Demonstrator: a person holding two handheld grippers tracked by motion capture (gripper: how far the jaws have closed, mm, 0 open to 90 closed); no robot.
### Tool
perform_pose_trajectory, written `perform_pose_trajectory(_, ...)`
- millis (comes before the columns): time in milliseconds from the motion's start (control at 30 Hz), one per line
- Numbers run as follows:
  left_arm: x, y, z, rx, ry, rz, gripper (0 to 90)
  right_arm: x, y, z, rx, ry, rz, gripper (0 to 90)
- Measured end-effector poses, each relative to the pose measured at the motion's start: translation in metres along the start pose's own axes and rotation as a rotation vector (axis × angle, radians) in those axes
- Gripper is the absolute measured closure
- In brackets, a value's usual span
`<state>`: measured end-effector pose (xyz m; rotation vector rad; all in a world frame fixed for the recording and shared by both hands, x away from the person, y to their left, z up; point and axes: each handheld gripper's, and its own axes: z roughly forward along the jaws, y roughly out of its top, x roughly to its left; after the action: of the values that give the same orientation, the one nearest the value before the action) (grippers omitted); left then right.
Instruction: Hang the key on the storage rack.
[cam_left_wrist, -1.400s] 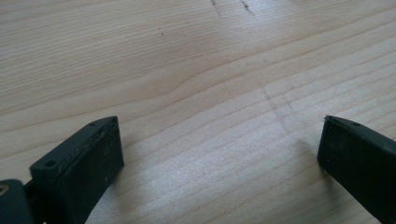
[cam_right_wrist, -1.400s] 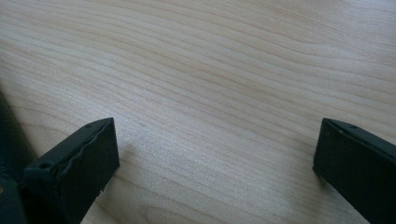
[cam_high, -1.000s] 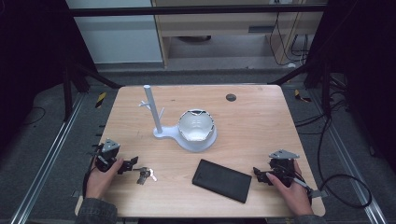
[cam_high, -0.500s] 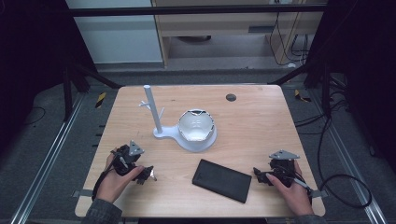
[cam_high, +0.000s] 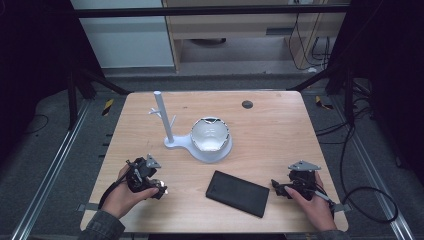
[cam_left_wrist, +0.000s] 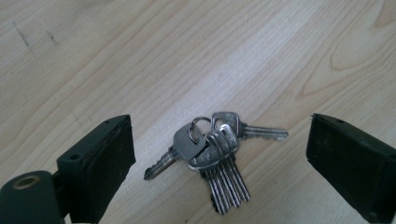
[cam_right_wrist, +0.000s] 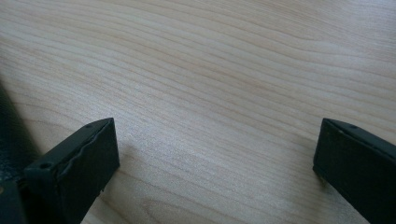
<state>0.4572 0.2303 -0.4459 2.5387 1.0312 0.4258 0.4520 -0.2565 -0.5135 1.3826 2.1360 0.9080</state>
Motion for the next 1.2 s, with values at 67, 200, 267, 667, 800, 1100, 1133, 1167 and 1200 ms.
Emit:
perform_pose_trajectory(67, -0.001, -0.001, 0.001, 0.02, 0.006, 0.001, 13.1, 0.0, 0.0, 0.0, 0.0, 0.0, 0.0, 0.4)
perform_pose_trajectory(200, -0.003, -0.003, 0.003, 0.042, 0.019, 0.0, 16.2, 0.0, 0.0, 0.0, 0.003, 0.003, 0.009, 0.4)
perform_pose_trajectory(267, -0.003, -0.006, 0.005, 0.068, 0.02, 0.0, 17.7, 0.0, 0.0, 0.0, 0.002, 0.003, 0.008, 0.4)
perform_pose_trajectory(667, -0.005, -0.009, 0.015, 0.123, 0.021, 0.004, 29.9, 0.001, 0.001, 0.0, 0.002, -0.001, 0.008, 0.4)
perform_pose_trajectory(800, -0.002, -0.011, 0.019, 0.154, 0.008, -0.001, 30.5, 0.001, 0.001, 0.0, 0.002, 0.0, 0.008, 0.4)
perform_pose_trajectory(1100, 0.004, -0.011, 0.019, 0.157, -0.048, -0.038, 41.8, 0.001, 0.001, 0.0, 0.002, 0.0, 0.008, 0.4)
perform_pose_trajectory(1133, 0.004, -0.011, 0.019, 0.157, -0.048, -0.038, 44.5, 0.001, 0.001, 0.0, 0.002, 0.0, 0.008, 0.4)
perform_pose_trajectory(1167, 0.004, -0.011, 0.019, 0.157, -0.053, -0.039, 45.8, 0.001, 0.001, 0.0, 0.002, 0.0, 0.008, 0.4)
perform_pose_trajectory(1200, 0.005, -0.011, 0.019, 0.158, -0.056, -0.042, 47.7, 0.001, 0.001, 0.0, 0.002, 0.0, 0.008, 0.4)
